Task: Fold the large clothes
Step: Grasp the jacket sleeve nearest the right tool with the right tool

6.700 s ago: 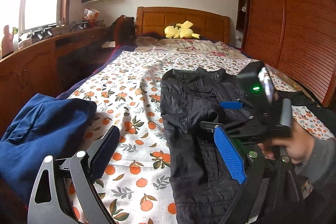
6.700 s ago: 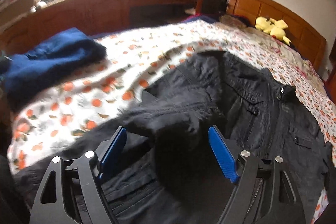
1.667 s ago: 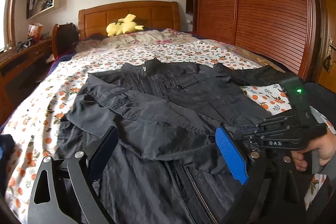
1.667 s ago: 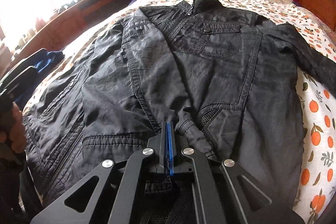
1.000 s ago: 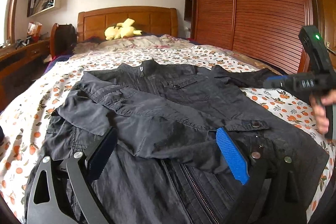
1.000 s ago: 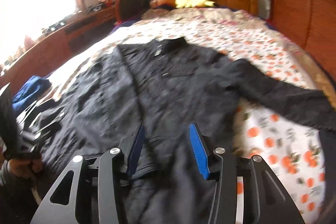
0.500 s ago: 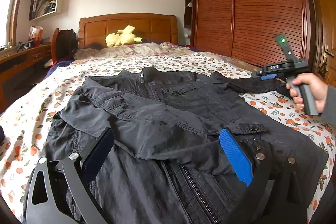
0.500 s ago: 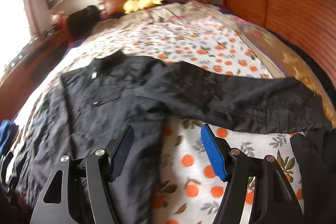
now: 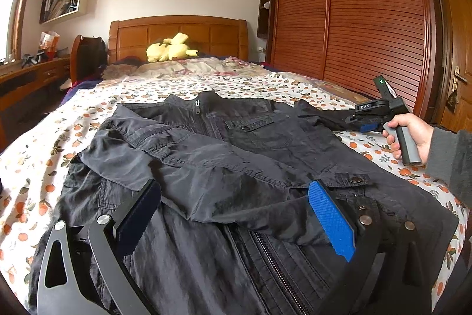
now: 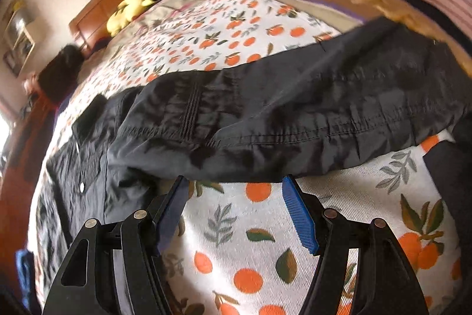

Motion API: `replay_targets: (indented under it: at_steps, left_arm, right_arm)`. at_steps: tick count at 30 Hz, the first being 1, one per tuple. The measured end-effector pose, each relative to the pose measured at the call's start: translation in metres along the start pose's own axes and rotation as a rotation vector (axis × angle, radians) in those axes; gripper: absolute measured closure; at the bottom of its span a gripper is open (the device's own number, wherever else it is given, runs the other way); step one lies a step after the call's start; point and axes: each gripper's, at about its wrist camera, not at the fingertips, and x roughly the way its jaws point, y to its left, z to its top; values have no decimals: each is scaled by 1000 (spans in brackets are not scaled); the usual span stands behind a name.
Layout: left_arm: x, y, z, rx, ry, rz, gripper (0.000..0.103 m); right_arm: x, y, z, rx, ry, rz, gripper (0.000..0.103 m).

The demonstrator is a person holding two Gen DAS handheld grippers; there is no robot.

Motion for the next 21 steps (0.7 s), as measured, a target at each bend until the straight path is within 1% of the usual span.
replay_targets:
  at_steps: [5,7,8,9,10,11,12,14,17,18,21]
  left_arm:
    - [0,1,0,-1,1,-3,2]
    - [0,1,0,-1,1,-3,2]
    - [0,1,0,-1,1,-4,2]
    - [0,1,0,-1,1,-8,2]
    - [0,0,0,-1,2,-9,2]
    - [0,0,0,0,2,-9,2]
    - [0,0,0,1,1,-9,2]
    - [0,0,0,-1,0,-9,2]
    - [0,0,0,0,2,-8,2]
    - [1,0,0,1,1,-8,2]
    - [0,-1,0,2,1,-8,2]
  right_arm:
    - [10,-7,8,88,-2,1,39]
    - [14,-8,11,108,-1,-14,40]
    - [16,-7,12,113,-3,-41,49]
    - [17,-6,14,106,-9,-79,70]
    - [20,-6,15,95,-7,-102,80]
    - [21,-4,17,89,-9,-111,93]
    - [21,-5,18,87,-15,-112,100]
    - [17,0,21,62,-31,-117,101]
    - [-1,16,26,-7,-91,-103,102]
    - [-10,26,28,-44,-117,-90,102]
    - [-31,49,29,-120,-155,-35,102]
